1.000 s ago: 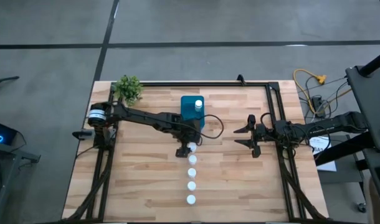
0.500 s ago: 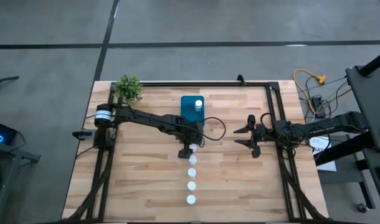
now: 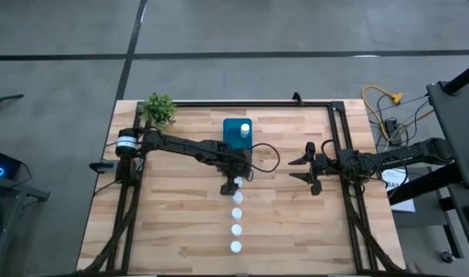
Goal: Pick and place pill bottles into a basket
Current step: Put the white pill bottle into the blue bin
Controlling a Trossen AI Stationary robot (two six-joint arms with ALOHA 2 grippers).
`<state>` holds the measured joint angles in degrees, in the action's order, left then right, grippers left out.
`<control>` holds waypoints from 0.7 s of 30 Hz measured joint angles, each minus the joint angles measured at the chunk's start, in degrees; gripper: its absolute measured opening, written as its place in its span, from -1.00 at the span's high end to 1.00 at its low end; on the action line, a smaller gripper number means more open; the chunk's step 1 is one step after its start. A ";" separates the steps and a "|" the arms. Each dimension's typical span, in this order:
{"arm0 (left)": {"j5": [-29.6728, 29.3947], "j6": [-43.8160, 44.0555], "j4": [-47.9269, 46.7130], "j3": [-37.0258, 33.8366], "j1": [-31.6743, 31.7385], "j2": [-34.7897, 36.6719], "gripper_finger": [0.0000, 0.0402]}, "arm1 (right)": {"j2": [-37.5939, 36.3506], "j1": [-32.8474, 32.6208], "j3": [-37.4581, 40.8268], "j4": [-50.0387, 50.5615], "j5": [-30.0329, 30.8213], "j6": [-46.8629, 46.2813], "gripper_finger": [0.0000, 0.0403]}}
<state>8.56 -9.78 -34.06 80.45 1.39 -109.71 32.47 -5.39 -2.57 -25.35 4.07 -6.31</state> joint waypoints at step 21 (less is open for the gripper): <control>1.31 0.46 -0.99 0.17 0.00 0.02 -0.40 | 0.00 0.00 0.00 0.18 0.00 -0.14 0.08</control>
<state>9.87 -9.32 -35.05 80.62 1.39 -109.69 32.47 -5.39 -2.56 -25.17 4.07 -6.45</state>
